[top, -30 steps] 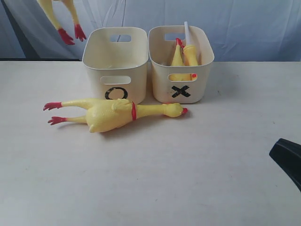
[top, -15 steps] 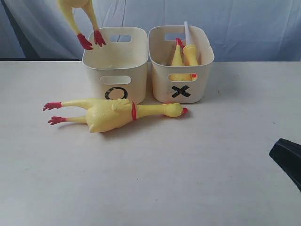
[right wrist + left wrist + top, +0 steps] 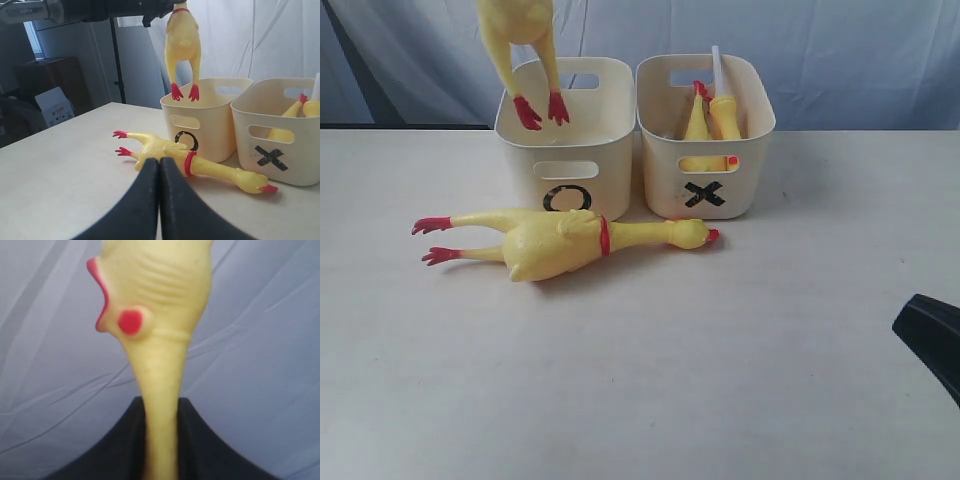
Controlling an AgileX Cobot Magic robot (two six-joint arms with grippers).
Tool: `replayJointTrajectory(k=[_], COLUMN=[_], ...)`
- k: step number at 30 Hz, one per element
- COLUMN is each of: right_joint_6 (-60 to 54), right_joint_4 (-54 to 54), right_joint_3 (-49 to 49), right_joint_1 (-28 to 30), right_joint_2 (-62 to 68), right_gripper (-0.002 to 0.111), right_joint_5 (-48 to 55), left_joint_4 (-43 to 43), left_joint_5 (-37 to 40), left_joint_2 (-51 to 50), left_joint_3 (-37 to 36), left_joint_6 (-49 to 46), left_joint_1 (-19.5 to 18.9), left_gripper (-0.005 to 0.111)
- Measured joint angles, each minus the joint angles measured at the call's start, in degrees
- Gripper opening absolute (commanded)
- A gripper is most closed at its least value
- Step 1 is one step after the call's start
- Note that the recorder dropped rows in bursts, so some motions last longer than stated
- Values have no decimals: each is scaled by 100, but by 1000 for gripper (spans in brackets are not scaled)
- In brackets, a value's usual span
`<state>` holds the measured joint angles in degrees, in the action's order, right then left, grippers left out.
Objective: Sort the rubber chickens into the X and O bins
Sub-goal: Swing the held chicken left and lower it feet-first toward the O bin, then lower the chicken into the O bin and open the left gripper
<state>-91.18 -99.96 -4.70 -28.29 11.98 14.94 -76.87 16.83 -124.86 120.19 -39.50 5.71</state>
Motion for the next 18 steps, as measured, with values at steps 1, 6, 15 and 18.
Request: replayJointTrajectory(k=[1,6,15,18], right_joint_6=[0,0,0,0], right_joint_4=[0,0,0,0], right_joint_3=[0,0,0,0], right_joint_1=[0,0,0,0], right_joint_2=[0,0,0,0], right_gripper=[-1,-1,-1,-1], right_joint_5=[0,0,0,0], left_joint_4=[-61,-123,-132,-165], left_joint_5=[52,97,283,366], left_joint_2=[-50,-213,-540,-678], left_joint_3=[18,19,47,47], left_joint_6=[-109,-469,-1035,-1146], left_joint_1=[3,3,138,184], left_gripper=[0,0,0,0])
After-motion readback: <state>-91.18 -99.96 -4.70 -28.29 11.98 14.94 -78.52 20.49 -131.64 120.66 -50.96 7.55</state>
